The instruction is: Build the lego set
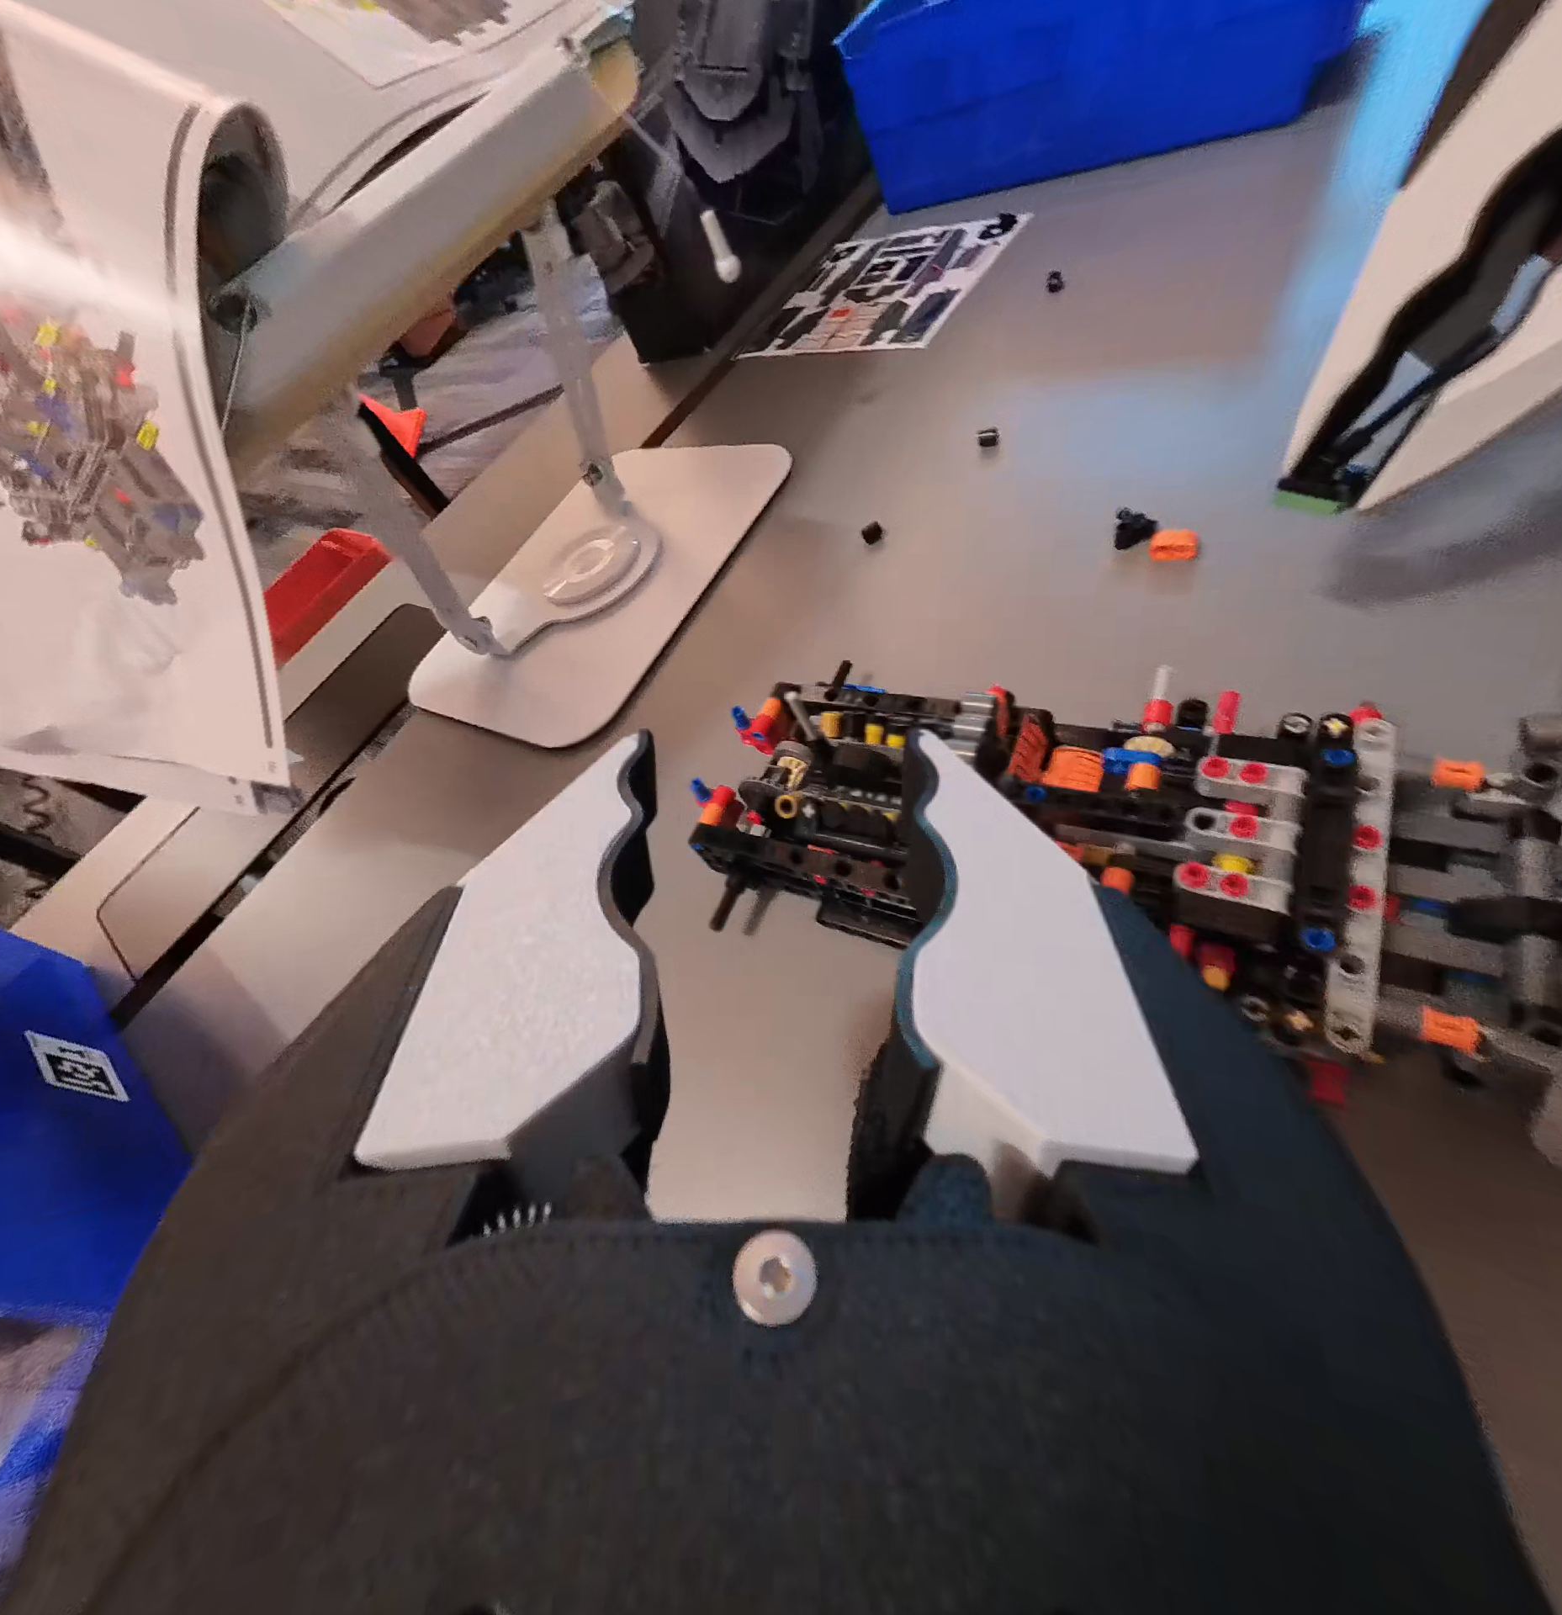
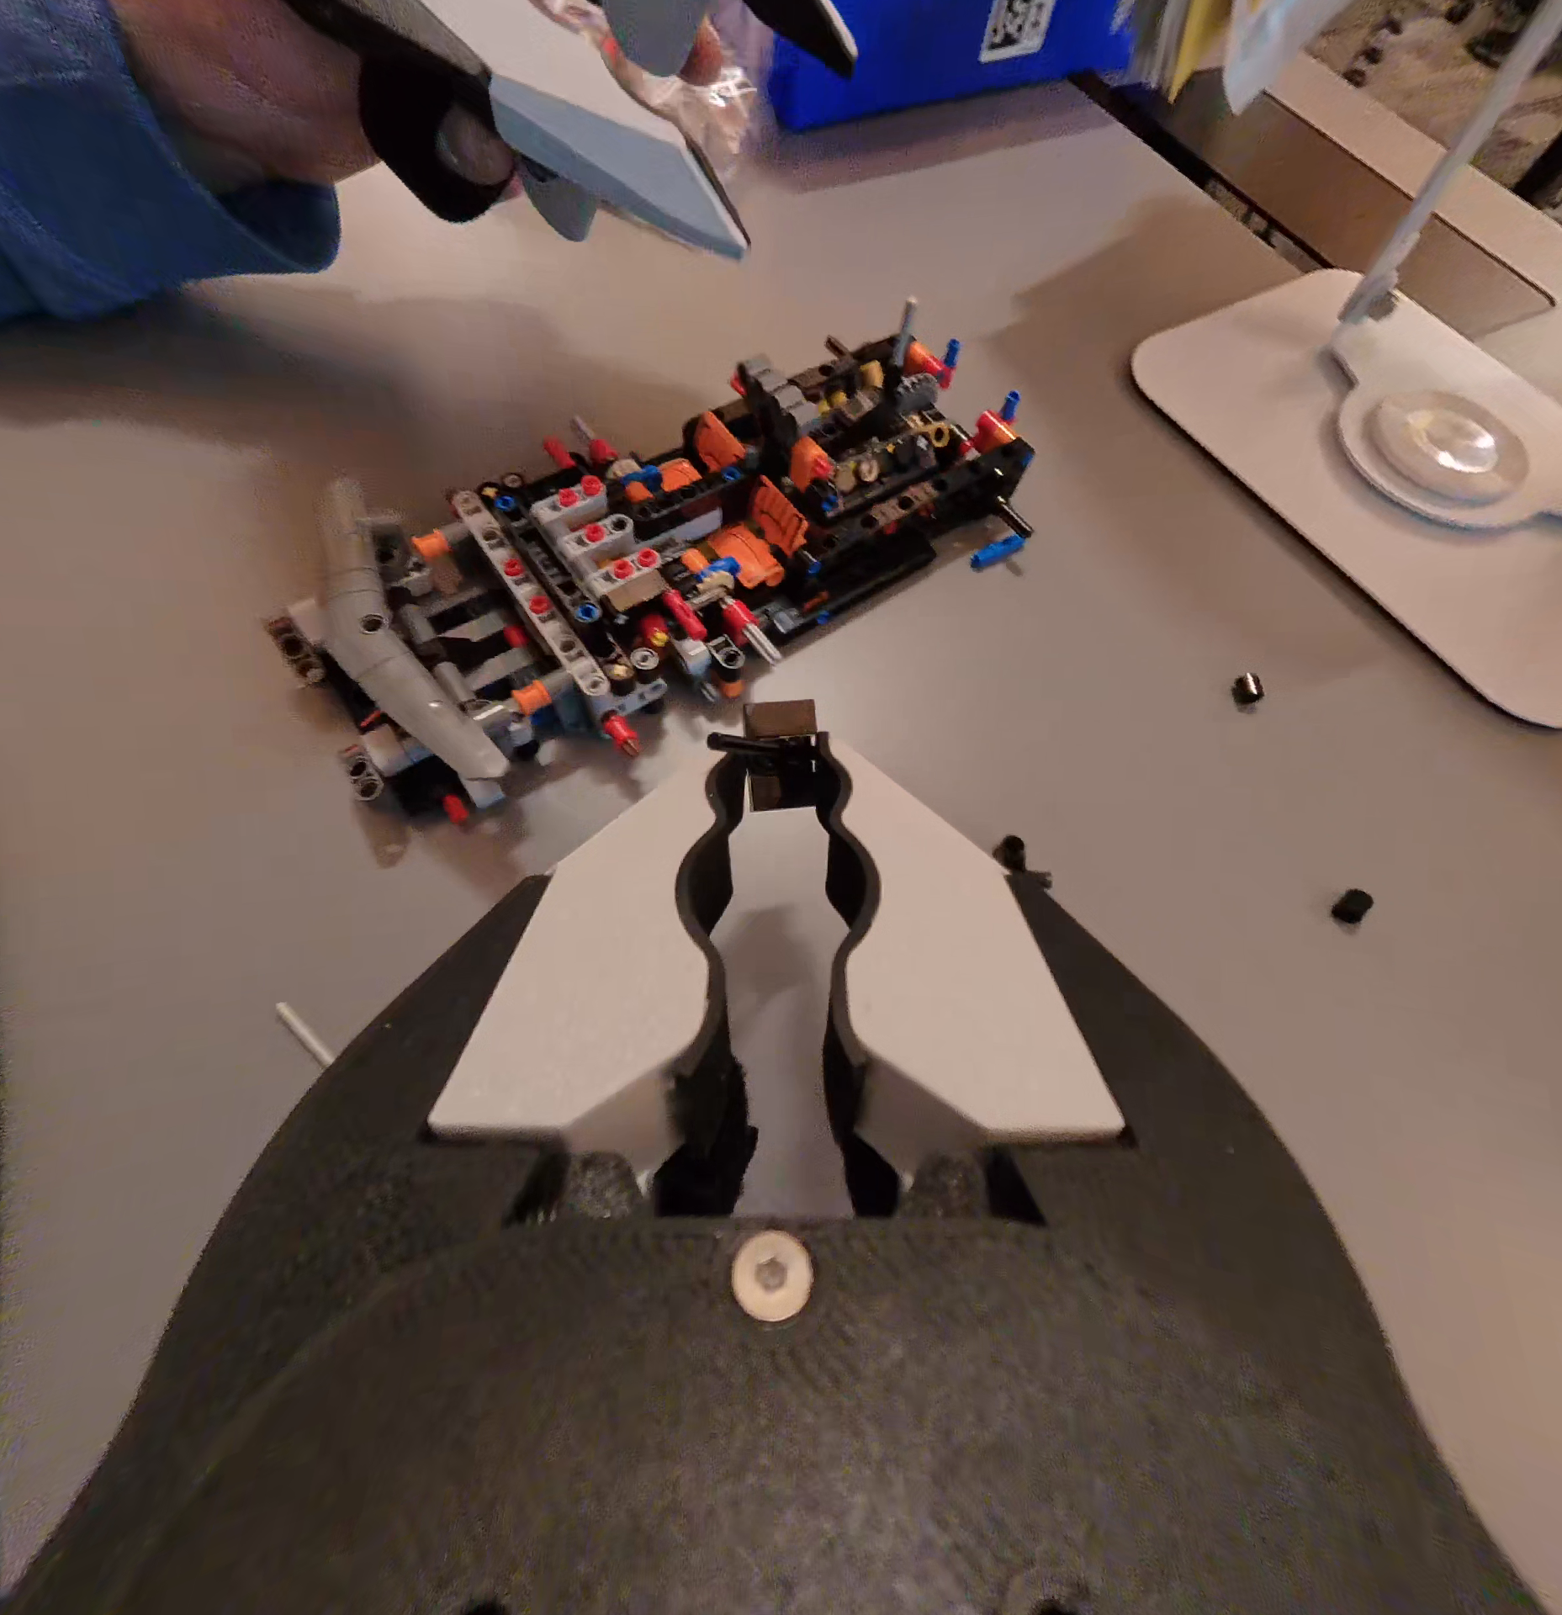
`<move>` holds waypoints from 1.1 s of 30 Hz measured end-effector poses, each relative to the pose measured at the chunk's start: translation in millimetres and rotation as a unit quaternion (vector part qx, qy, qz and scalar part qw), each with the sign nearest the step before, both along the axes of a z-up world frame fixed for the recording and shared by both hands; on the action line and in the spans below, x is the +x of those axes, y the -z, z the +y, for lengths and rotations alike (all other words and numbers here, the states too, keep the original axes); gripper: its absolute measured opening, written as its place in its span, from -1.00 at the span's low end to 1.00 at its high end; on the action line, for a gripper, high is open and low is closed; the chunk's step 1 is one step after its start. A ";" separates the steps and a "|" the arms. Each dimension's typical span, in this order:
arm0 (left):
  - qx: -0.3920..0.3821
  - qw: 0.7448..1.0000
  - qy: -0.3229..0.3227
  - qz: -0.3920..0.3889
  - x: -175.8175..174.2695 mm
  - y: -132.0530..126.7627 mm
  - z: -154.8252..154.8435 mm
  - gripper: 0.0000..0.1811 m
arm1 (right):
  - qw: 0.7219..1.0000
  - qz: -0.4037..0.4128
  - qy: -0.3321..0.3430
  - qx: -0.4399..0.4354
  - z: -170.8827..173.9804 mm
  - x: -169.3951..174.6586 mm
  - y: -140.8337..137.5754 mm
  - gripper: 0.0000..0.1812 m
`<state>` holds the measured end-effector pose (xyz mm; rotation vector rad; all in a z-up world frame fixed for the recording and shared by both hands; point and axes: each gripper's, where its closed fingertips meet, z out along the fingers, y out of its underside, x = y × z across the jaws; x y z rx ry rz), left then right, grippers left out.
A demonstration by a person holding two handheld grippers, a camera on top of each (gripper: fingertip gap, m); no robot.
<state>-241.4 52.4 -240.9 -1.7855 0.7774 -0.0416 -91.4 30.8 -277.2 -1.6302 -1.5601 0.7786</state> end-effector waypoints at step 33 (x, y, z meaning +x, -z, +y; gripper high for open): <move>0.004 1.000 -0.014 0.005 -12.5 30.9 13.8 -0.45 | 0.997 0.012 0.074 0.000 34.4 8.1 20.3 -0.86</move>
